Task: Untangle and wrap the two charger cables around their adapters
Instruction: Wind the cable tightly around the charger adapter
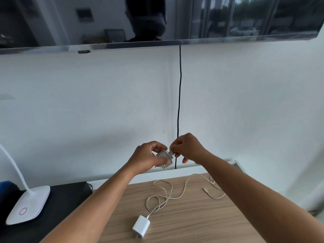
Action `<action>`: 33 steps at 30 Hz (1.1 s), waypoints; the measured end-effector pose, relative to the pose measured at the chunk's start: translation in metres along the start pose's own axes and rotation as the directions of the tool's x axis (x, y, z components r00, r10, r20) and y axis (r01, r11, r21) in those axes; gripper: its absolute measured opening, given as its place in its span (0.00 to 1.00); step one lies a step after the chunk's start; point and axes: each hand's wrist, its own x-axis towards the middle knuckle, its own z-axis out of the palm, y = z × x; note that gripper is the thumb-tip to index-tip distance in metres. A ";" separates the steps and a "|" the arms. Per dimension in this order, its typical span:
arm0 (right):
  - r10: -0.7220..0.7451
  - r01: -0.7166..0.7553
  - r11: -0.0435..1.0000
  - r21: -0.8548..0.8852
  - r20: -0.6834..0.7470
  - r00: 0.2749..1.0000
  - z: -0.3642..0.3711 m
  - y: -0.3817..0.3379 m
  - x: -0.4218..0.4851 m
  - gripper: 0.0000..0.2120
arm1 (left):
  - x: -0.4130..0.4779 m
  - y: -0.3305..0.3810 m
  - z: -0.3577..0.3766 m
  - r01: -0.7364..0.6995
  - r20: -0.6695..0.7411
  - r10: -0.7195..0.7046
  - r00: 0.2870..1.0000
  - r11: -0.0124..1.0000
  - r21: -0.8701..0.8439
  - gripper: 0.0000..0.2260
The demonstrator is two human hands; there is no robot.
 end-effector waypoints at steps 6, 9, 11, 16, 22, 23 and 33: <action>0.106 -0.125 0.989 0.076 0.213 0.971 -0.013 0.016 -0.001 0.10 | -0.001 -0.014 0.006 0.044 0.039 -0.042 0.998 0.997 -0.067 0.18; 0.111 -0.139 0.984 0.110 0.226 0.968 -0.010 0.024 -0.002 0.10 | -0.001 -0.012 0.005 0.024 0.052 -0.023 0.998 0.999 -0.021 0.17; 0.103 -0.139 0.980 0.145 0.232 0.967 -0.008 0.027 -0.002 0.08 | -0.001 -0.009 0.003 0.011 0.065 -0.012 0.998 1.000 0.028 0.17; 0.099 -0.114 0.990 0.085 0.166 0.981 -0.008 0.025 -0.002 0.05 | 0.002 -0.006 0.008 0.001 0.089 -0.006 0.996 0.999 0.054 0.18; -0.007 0.005 0.999 -0.043 -0.036 0.999 0.008 0.023 0.000 0.09 | 0.005 -0.009 0.015 0.071 0.100 -0.059 0.993 0.990 -0.122 0.17; -0.011 0.010 1.000 -0.017 -0.045 0.999 0.009 0.024 -0.001 0.09 | 0.005 -0.009 0.016 0.086 0.105 -0.069 0.992 0.983 -0.164 0.17; 0.111 -0.093 0.979 0.182 -0.089 0.990 0.012 0.034 -0.001 0.10 | 0.007 -0.013 0.028 0.129 0.133 -0.097 0.986 0.956 -0.264 0.17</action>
